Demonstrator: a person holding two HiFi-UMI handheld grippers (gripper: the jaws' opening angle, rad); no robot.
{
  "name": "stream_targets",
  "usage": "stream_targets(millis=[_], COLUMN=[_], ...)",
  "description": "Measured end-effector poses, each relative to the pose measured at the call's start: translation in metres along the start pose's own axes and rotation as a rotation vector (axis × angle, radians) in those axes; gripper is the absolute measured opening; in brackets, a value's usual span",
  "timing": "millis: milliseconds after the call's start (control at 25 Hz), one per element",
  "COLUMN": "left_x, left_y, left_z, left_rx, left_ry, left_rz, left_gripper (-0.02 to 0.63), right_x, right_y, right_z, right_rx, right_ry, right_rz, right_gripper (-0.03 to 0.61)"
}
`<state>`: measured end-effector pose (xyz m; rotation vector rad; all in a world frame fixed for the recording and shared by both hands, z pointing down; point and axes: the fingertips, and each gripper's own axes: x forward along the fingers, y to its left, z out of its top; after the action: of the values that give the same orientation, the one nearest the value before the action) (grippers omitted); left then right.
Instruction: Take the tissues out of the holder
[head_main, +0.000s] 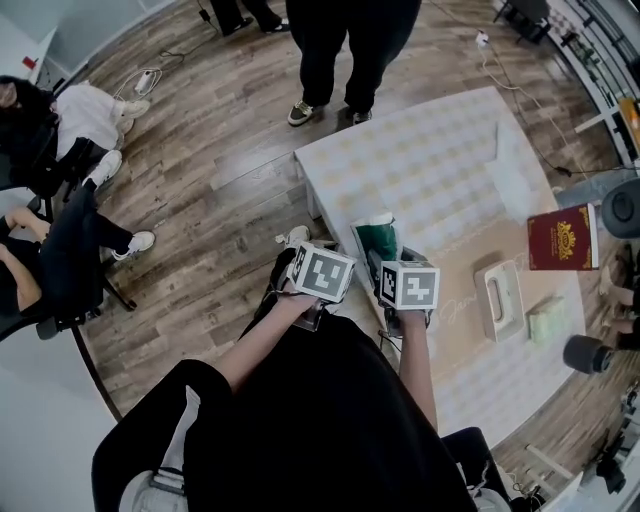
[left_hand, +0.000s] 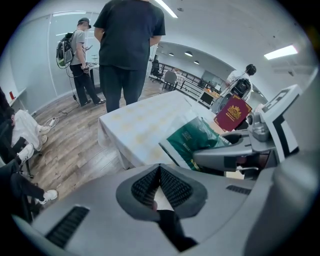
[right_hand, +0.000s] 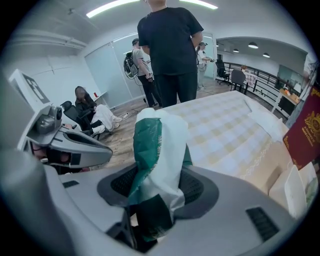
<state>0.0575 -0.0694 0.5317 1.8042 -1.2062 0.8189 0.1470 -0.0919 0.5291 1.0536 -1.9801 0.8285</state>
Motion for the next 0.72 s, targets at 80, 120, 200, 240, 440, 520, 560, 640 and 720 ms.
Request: stream_targets(millis=[80,120,200,240,440,520,560,640,720], left_x=[0.007,0.010,0.015,0.017,0.032,0.038,0.041,0.047,0.053], left_y=[-0.004,-0.005,-0.002,0.001,-0.002,-0.002,-0.001,0.000,0.001], left_z=[0.008,0.014,0.026,0.032,0.062,0.077,0.084,0.095,0.104], left_rx=[0.002,0.005,0.018,0.028,0.079,0.107,0.121,0.147,0.174], left_ry=[0.002,0.001,0.002,0.004,0.030,0.035,0.038,0.048,0.064], left_rz=[-0.024,-0.034,-0.042,-0.044,-0.090,-0.104,-0.110,-0.126,-0.145], left_gripper=[0.006,0.006,0.006,0.006,0.006,0.006,0.006,0.006,0.006], right_x=[-0.001,-0.001,0.003,0.006,0.010,0.013,0.016,0.020,0.024], right_y=[-0.001,-0.004,-0.012,-0.015,-0.034,-0.041,-0.044,-0.049,-0.053], right_z=[0.007,0.010,0.014,0.017,0.028,0.036,0.040,0.049,0.056], right_rx=[0.018,0.024,0.033,0.035,0.103,0.132,0.144,0.165,0.189], right_ry=[-0.011,-0.011,-0.005,-0.003,0.003,0.001,0.001,-0.001,-0.001], right_rz=[0.009,0.001,-0.028,-0.042,-0.078,-0.088,-0.093,-0.102,-0.115], right_gripper=[0.218,0.218,0.218,0.218,0.218,0.218,0.218,0.218,0.218])
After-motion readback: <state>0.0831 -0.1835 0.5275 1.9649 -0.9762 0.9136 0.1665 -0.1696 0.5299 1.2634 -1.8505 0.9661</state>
